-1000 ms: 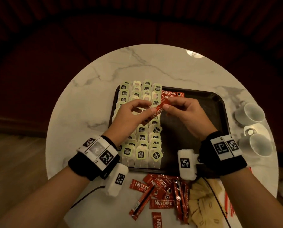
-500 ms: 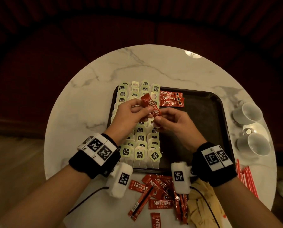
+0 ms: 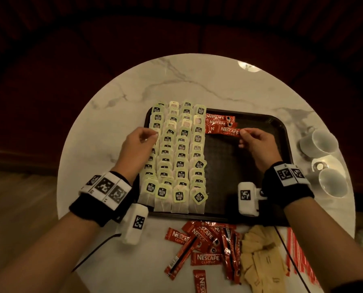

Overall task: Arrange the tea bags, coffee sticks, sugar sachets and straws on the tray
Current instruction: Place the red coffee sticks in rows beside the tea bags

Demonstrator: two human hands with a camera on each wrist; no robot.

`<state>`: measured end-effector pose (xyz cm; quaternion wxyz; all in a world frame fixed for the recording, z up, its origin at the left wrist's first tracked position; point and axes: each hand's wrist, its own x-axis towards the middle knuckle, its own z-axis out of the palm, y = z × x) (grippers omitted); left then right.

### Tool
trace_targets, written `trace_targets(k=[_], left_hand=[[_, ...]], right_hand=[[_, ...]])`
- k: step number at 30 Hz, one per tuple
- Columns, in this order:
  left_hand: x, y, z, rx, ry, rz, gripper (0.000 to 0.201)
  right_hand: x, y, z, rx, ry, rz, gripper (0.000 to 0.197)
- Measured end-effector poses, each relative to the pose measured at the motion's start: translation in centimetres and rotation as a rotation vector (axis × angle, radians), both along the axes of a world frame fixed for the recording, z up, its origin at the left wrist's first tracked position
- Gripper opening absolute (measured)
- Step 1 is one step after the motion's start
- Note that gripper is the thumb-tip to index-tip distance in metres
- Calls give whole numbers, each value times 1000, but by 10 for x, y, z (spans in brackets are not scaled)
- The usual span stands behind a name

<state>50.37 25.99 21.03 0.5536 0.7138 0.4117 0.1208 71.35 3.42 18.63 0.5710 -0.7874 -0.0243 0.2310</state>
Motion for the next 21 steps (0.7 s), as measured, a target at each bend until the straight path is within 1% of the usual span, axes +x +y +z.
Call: trace_targets(k=[3, 5, 7, 10, 14, 18, 21], left_hand=[[-5, 7, -8, -22, 120, -27, 31], [-7, 8, -11, -43, 168, -46, 43], [-6, 7, -12, -70, 173, -38, 40], [-5, 7, -13, -81, 179, -27, 36], [-6, 9, -14, -72, 182, -36, 32], [-8, 9, -13, -64, 177, -43, 31], [-10, 6, -9, -43, 162, -47, 29]], right_hand=[[3, 6, -4, -100, -8, 73, 25], [2, 11, -5, -150, 3, 118, 26], [1, 16, -6, -223, -32, 137, 24], [3, 21, -9, -346, -126, 119, 23], [3, 23, -15, -429, -192, 75, 25], [-2, 24, -13, -442, -194, 28, 28], [-7, 19, -1, -425, -224, 8, 28]])
